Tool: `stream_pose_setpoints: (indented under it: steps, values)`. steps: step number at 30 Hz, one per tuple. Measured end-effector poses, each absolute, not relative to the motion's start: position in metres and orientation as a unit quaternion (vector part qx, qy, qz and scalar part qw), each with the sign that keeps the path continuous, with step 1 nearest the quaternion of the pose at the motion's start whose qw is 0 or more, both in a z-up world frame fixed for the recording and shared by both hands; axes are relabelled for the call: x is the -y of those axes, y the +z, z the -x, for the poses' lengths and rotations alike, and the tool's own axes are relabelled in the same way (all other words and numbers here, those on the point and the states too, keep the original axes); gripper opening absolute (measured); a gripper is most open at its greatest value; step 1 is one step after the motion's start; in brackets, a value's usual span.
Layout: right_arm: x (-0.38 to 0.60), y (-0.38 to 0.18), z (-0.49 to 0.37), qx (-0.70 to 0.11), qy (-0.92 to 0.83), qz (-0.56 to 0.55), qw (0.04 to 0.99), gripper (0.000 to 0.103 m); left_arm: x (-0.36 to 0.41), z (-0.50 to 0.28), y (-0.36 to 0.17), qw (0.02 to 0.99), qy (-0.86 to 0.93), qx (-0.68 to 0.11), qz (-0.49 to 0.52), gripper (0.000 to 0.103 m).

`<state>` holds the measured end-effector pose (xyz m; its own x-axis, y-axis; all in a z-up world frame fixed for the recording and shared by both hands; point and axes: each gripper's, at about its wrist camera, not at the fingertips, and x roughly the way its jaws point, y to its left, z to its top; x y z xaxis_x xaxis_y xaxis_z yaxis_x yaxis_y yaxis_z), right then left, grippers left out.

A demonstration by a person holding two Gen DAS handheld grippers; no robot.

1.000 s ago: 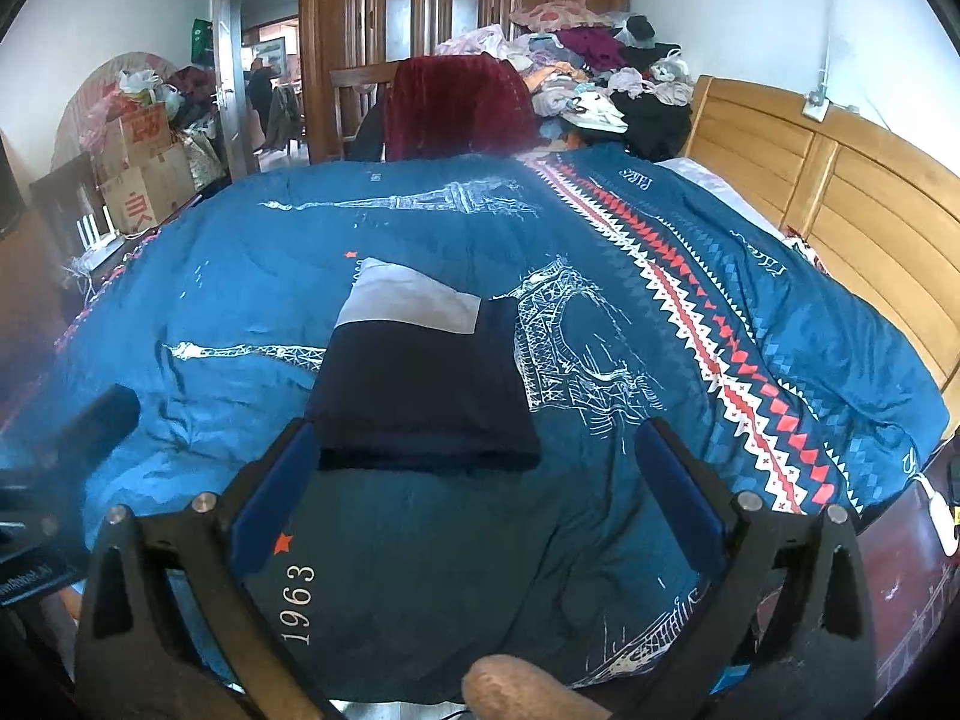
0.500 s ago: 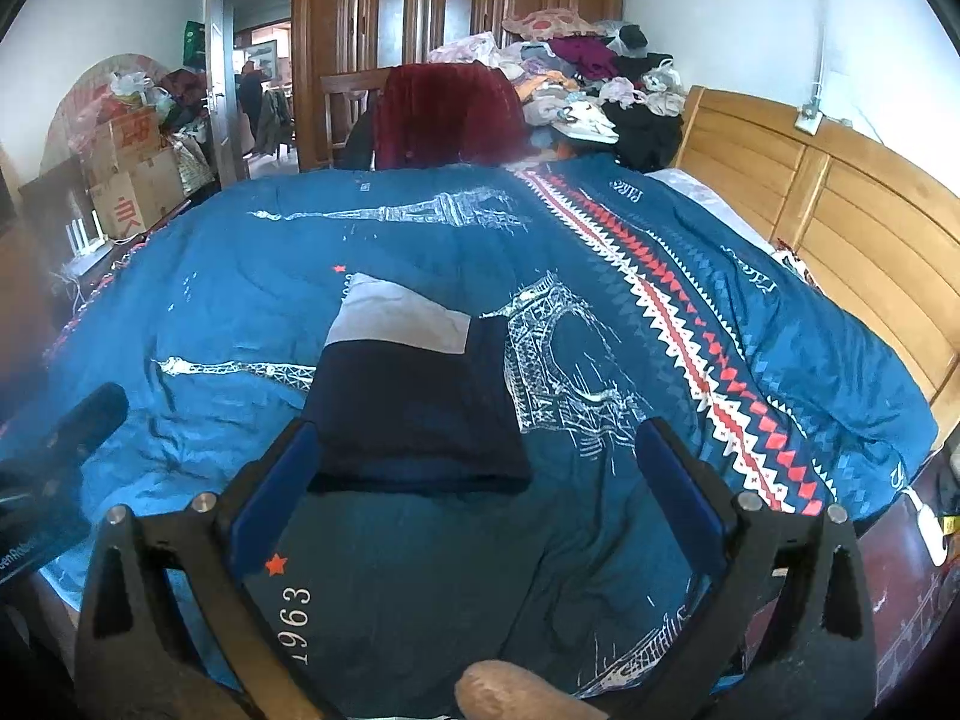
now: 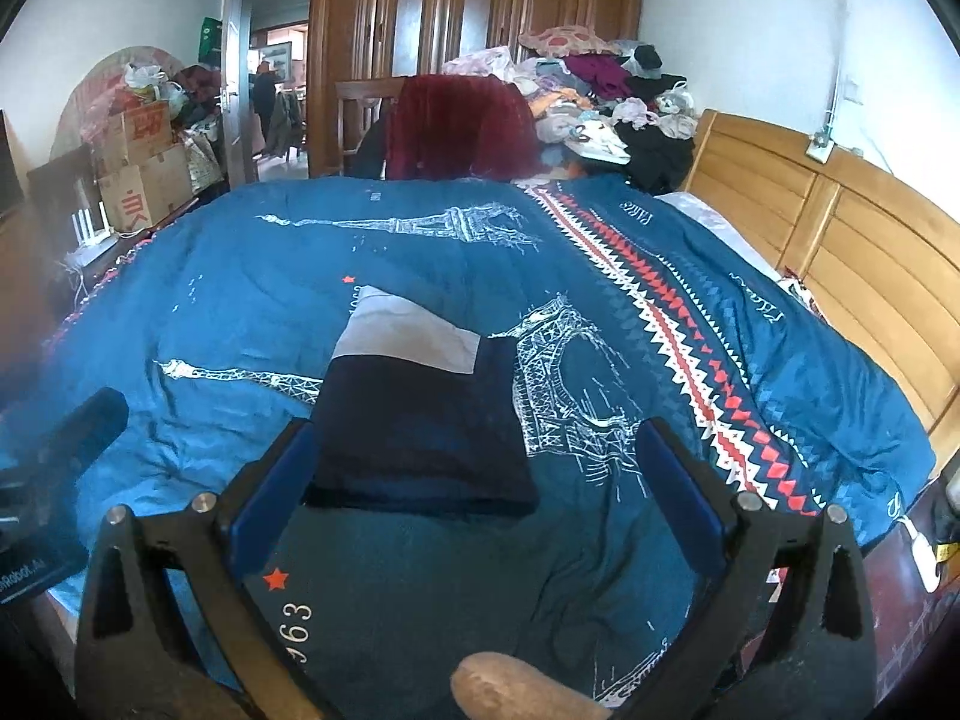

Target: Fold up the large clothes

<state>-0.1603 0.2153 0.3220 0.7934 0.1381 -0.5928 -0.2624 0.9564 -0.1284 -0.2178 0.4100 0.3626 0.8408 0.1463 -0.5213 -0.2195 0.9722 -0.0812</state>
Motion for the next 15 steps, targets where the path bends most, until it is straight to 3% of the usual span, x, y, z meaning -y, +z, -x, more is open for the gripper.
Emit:
stream_pose_setpoints:
  steps: [15]
  values:
    - [-0.2105, 0.3248, 0.1590, -0.306, 0.114, 0.091, 0.941, 0.103, -0.4022, 0.2148, 0.3609, 0.957, 0.091, -0.268, 0.065, 0.103]
